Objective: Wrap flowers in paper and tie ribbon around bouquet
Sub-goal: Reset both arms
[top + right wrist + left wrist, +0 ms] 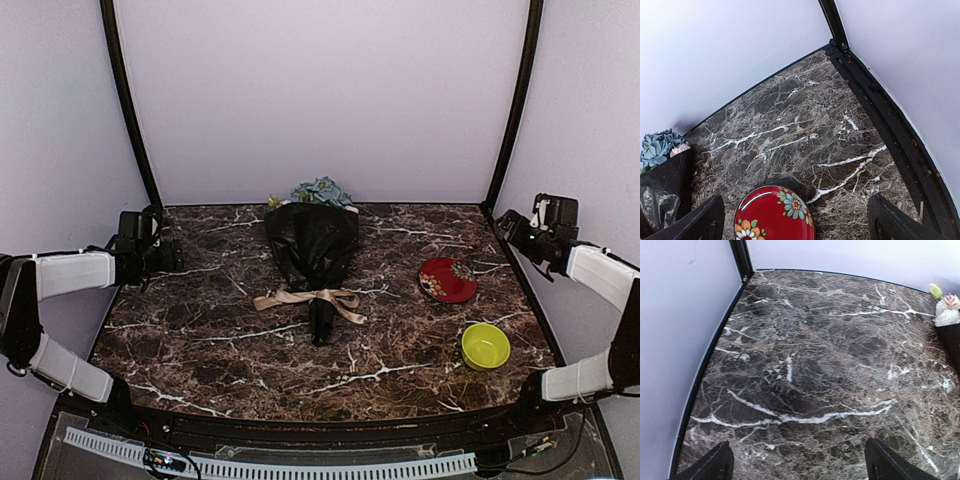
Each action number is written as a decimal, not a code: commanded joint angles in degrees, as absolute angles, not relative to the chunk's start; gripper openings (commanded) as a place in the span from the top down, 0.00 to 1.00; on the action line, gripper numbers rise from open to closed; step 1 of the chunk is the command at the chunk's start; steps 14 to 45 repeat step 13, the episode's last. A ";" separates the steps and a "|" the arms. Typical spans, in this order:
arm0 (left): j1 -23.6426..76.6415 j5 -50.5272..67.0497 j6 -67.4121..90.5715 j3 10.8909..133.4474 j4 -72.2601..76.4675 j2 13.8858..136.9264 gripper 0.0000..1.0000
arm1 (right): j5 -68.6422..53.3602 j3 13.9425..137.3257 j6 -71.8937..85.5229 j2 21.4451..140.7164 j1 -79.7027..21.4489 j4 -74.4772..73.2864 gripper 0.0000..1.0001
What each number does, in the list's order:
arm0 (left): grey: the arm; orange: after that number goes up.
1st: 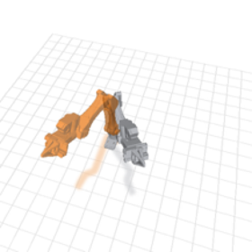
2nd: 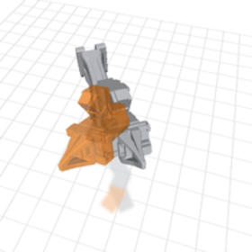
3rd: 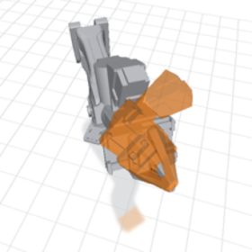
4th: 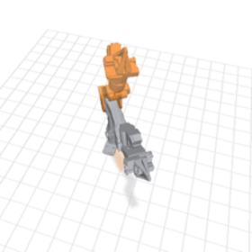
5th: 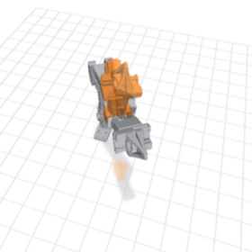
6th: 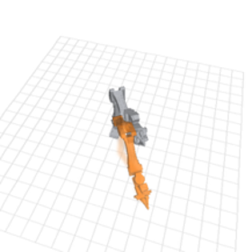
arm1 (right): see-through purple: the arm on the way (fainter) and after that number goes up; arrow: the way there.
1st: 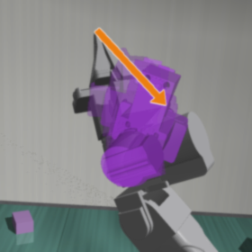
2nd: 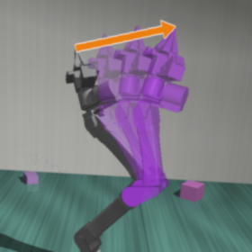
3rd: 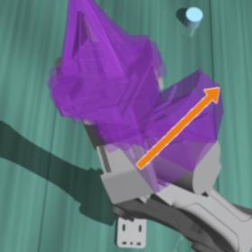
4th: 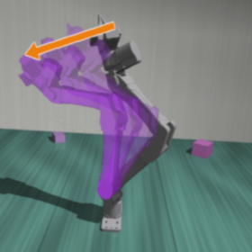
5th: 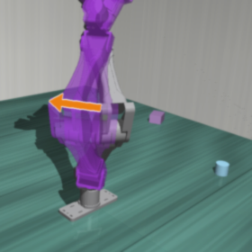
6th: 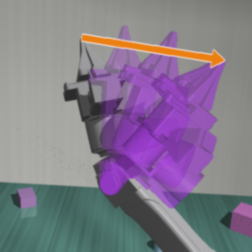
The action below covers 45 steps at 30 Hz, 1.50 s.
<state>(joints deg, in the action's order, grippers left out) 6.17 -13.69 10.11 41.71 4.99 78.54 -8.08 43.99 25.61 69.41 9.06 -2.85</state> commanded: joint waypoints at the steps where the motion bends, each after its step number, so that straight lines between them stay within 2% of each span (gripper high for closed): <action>1: 6.42 -25.02 8.95 36.92 14.23 74.58 0.07 | -6.22 42.05 24.26 68.89 9.32 3.40 0.00; 6: 6.42 -29.79 7.33 31.17 22.37 73.64 0.07 | -3.92 40.49 23.95 69.74 9.42 4.59 0.00; 11: 6.48 -28.76 8.24 28.60 25.50 73.63 0.07 | -5.30 36.64 24.41 67.62 9.62 9.65 0.00; 45: 6.42 -28.74 8.13 28.67 25.66 73.89 0.07 | -5.29 36.26 24.22 66.99 9.69 9.95 0.00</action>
